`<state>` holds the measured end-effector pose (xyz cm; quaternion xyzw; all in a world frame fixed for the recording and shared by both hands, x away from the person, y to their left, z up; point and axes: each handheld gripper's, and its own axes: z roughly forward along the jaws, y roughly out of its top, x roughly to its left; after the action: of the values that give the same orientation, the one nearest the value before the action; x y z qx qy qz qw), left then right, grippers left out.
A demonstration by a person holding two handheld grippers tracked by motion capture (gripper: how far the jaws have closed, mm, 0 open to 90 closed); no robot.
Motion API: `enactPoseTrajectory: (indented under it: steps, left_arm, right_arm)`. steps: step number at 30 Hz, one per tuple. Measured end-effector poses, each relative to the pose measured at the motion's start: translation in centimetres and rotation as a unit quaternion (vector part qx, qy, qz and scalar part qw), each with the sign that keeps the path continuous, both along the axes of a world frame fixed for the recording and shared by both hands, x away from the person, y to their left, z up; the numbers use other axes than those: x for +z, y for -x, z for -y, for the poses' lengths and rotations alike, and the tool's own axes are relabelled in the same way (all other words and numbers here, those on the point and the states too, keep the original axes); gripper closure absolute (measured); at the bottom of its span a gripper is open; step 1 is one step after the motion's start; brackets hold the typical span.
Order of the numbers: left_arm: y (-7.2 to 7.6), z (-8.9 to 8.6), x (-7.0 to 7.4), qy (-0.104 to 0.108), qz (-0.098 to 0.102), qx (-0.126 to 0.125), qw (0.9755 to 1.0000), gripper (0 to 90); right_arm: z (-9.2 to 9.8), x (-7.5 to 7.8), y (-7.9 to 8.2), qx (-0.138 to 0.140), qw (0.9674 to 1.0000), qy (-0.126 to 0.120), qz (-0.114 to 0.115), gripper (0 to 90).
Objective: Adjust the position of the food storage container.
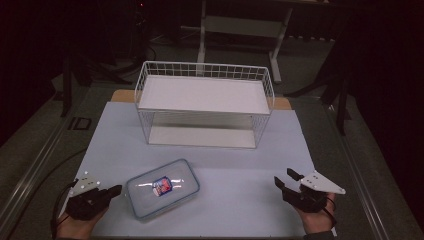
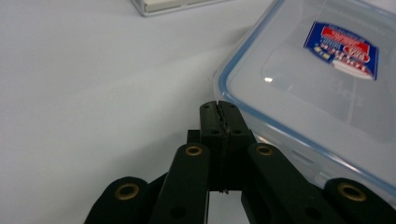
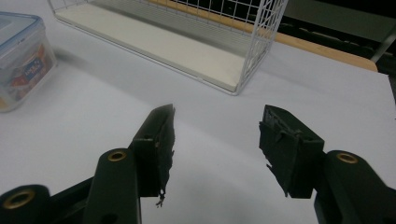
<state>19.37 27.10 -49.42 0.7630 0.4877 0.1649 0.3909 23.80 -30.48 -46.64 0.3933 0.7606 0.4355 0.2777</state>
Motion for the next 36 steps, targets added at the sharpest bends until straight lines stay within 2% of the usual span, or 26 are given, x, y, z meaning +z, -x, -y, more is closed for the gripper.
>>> enactPoseTrajectory:
  steps: [5, 8, 15, 21, 26, 31, 35, 36]
  left_arm:
    - [0.0, 0.4, -0.2, -0.005, -0.013, -0.013, 0.9998, 90.0]
    - [0.0, 0.3, -0.2, 0.003, -0.019, -0.010, 0.9998, 90.0]
    - [0.7, 0.9, 0.0, -0.013, -0.024, -0.019, 0.9994, 90.0]
    - [0.3, 0.7, -0.2, 0.003, -0.034, -0.017, 0.9993, 90.0]
    - [-0.5, 1.5, -0.5, 0.010, -0.039, -0.022, 0.9989, 90.0]
    - [-0.8, 2.2, -0.6, 0.004, -0.042, -0.032, 0.9986, 90.0]
    - [-0.1, 2.5, -0.6, 0.001, -0.047, -0.051, 0.9976, 90.0]
    - [0.3, 2.8, -0.4, -0.013, -0.040, -0.056, 0.9976, 90.0]
  right_arm:
    - [0.0, 0.0, 0.0, 0.002, 1.0000, 0.001, -0.001, 44.6]
    - [0.0, 0.0, 0.0, 0.002, 1.0000, 0.001, 0.000, 44.6]
    - [0.1, 0.1, 0.0, -0.001, 1.0000, -0.004, 0.003, 44.6]
    - [-0.1, 0.1, 0.0, 0.004, 1.0000, -0.004, 0.002, 44.6]
    - [-0.4, -0.1, -0.2, 0.009, 1.0000, 0.000, -0.001, 44.6]
    - [-0.5, -0.1, -0.2, 0.012, 0.9999, 0.002, -0.002, 44.6]
    - [-0.4, 0.0, -0.1, 0.012, 0.9999, -0.001, 0.001, 44.6]
    - [-0.3, 0.0, -0.1, 0.010, 0.9999, -0.003, 0.001, 44.6]
